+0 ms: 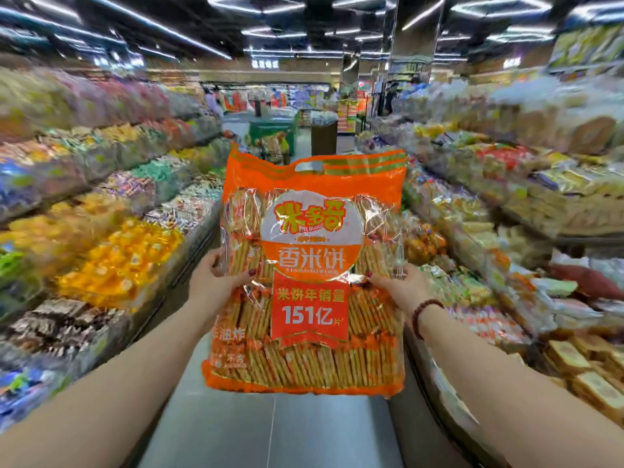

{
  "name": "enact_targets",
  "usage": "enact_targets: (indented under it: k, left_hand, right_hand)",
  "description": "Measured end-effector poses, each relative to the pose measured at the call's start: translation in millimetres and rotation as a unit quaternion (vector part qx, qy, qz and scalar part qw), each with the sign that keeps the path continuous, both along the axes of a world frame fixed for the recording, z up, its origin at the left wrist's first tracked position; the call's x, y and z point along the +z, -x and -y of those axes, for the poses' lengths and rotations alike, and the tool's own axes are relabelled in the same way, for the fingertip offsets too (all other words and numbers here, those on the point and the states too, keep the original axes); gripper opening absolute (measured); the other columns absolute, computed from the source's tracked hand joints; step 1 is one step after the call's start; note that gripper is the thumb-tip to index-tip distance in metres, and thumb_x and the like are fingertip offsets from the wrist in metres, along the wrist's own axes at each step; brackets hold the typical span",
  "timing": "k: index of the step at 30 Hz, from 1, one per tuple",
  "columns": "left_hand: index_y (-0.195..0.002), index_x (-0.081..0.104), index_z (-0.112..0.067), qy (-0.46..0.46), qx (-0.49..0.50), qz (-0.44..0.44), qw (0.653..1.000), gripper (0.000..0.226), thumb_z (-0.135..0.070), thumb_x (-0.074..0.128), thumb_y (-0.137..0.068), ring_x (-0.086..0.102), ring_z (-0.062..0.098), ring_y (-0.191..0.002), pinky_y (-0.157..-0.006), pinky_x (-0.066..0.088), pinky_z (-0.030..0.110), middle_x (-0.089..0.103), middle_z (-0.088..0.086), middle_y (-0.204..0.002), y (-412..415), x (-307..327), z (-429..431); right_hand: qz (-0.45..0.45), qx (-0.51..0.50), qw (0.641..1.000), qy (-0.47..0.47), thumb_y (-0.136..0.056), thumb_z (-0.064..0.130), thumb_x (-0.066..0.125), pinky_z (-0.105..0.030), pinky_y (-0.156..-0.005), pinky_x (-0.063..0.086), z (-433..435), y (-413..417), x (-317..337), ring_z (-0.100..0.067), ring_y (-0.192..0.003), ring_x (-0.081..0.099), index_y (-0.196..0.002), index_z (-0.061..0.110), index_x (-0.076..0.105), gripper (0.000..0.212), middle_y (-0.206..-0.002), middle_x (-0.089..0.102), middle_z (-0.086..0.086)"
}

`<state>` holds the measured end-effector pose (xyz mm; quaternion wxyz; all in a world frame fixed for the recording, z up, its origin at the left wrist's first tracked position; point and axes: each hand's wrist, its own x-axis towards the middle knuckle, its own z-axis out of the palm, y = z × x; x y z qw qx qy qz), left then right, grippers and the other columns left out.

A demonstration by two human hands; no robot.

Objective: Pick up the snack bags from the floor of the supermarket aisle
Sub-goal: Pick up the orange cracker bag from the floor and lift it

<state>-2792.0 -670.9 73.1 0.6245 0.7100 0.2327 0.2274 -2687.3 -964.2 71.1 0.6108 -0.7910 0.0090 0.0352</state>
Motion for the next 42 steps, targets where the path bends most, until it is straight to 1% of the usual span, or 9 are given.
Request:
enact_targets:
  k: [4,8,12,15,18,29,33,37,42]
  left_hand:
    - [-0.113,0.054,-0.023,0.002,0.008,0.011,1.0,0.052,-0.006,0.08,-0.071,0.069,0.032,-0.089,-0.08,0.055,0.058,0.07,0.01,-0.099,-42,9,-59]
    - [-0.111,0.053,-0.025,-0.012,0.006,0.018,1.0,0.051,-0.006,0.08,-0.072,0.069,0.027,-0.088,-0.081,0.056,0.05,0.07,0.006,-0.098,-94,11,-99]
    - [-0.111,0.053,-0.026,-0.011,0.002,0.014,1.0,0.048,-0.008,0.079,-0.074,0.069,0.024,-0.086,-0.078,0.057,0.048,0.07,0.005,-0.101,-165,6,-131]
    - [-0.117,0.053,-0.023,-0.016,0.002,0.008,1.0,0.051,-0.012,0.079,-0.075,0.07,0.024,-0.086,-0.075,0.058,0.048,0.07,0.004,-0.104,-230,2,-150]
    - [-0.121,0.051,-0.021,-0.033,0.0,0.005,0.999,0.053,-0.014,0.079,-0.076,0.069,0.027,-0.083,-0.071,0.058,0.05,0.068,0.002,-0.102,-299,10,-160]
    - [-0.13,0.046,-0.027,-0.054,0.013,-0.003,0.998,0.066,-0.02,0.08,-0.075,0.069,0.037,-0.08,-0.065,0.058,0.054,0.06,0.013,-0.121,-525,27,-242]
    - [-0.129,0.047,-0.026,-0.045,0.001,0.012,0.999,0.065,-0.018,0.08,-0.074,0.068,0.034,-0.085,-0.062,0.059,0.051,0.062,0.013,-0.117,-602,18,-296]
    - [-0.12,0.052,-0.022,-0.048,-0.017,0.027,0.998,0.052,-0.01,0.077,-0.076,0.067,0.029,-0.083,-0.06,0.053,0.034,0.067,0.01,-0.101,-683,8,-355]
    - [-0.117,0.047,-0.029,-0.065,-0.036,-0.001,0.997,0.046,-0.012,0.073,-0.083,0.064,0.028,-0.063,-0.041,0.049,0.027,0.065,0.003,-0.089,-783,17,-426]
  right_hand:
    - [0.026,0.023,0.999,-0.005,-0.074,0.025,0.08,-0.04,-0.086,0.052,-57,-43,19,-0.021,-0.088,0.059,-0.098,0.017,0.047,0.043,-0.096,0.059,-0.003]
    - [0.047,0.04,0.998,0.01,-0.078,0.023,0.077,-0.034,-0.081,0.047,-96,-98,26,-0.016,-0.085,0.053,-0.122,0.005,0.048,0.056,-0.106,0.056,-0.007]
    - [0.047,0.044,0.998,0.028,-0.077,0.026,0.077,-0.037,-0.084,0.05,-128,-174,23,-0.017,-0.087,0.057,-0.119,0.008,0.051,0.052,-0.108,0.061,-0.007]
    - [0.053,0.048,0.997,0.037,-0.076,0.03,0.078,-0.046,-0.098,0.046,-148,-241,26,-0.028,-0.112,0.055,-0.136,0.004,0.041,0.075,-0.127,0.055,-0.013]
    - [0.064,0.055,0.996,0.041,-0.078,0.033,0.076,-0.041,-0.103,0.039,-164,-313,30,-0.03,-0.127,0.045,-0.143,0.004,0.033,0.083,-0.142,0.044,-0.014]
    - [0.043,0.055,0.998,-0.002,-0.057,0.049,0.083,-0.052,-0.094,0.05,-240,-551,32,-0.03,-0.113,0.059,-0.138,0.01,0.04,0.1,-0.132,0.054,-0.009]
    - [0.04,0.047,0.998,-0.006,-0.053,0.048,0.084,-0.05,-0.082,0.056,-293,-623,28,-0.027,-0.093,0.067,-0.104,0.016,0.058,0.066,-0.105,0.068,-0.008]
    - [0.034,0.038,0.999,0.011,-0.056,0.044,0.084,-0.049,-0.082,0.056,-354,-699,24,-0.026,-0.091,0.067,-0.101,0.017,0.056,0.059,-0.102,0.067,-0.007]
    - [0.043,0.033,0.998,0.027,-0.074,0.028,0.079,-0.04,-0.078,0.055,-423,-787,33,-0.019,-0.083,0.065,-0.083,0.021,0.052,0.03,-0.089,0.065,-0.002]
